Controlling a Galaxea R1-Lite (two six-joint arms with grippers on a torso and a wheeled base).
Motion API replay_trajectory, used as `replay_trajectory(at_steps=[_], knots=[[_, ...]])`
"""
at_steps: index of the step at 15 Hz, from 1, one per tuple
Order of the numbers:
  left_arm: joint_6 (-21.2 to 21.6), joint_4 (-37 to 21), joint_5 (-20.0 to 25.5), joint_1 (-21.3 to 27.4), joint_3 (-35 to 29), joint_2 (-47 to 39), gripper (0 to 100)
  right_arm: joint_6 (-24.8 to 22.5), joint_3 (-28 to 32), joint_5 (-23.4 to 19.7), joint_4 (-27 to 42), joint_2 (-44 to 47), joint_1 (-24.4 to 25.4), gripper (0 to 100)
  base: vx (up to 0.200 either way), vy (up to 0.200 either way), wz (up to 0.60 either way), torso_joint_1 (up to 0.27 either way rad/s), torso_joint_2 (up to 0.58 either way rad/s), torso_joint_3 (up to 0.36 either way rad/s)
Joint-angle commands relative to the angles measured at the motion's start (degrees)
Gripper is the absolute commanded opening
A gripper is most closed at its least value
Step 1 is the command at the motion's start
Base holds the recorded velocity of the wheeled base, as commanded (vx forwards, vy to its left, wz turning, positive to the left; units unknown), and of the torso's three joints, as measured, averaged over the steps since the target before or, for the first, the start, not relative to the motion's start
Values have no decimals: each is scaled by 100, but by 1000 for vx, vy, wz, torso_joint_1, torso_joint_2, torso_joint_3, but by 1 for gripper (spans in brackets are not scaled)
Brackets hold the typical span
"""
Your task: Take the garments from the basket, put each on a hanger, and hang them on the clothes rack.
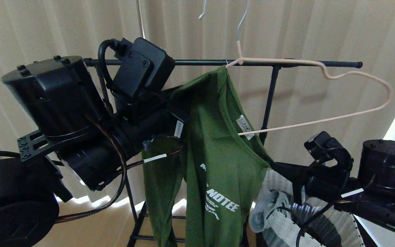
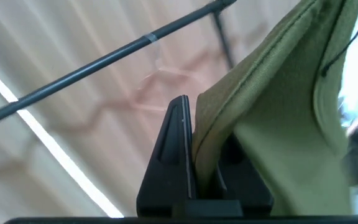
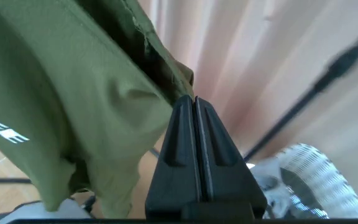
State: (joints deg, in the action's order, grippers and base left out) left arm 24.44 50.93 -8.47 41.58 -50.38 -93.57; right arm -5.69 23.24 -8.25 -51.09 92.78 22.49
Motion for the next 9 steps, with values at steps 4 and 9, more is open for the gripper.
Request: replay_trajectory(at_steps=[4,9], knots=[[544,4,-14,-379,327,15,0,-178,32,-1,11,-375,-896,0,0,0,0,0,0,0],[1221,92,-23,-607,714,85,0,-178,199,-10,11,-393,-1300,0,0,0,0,0,0,0]])
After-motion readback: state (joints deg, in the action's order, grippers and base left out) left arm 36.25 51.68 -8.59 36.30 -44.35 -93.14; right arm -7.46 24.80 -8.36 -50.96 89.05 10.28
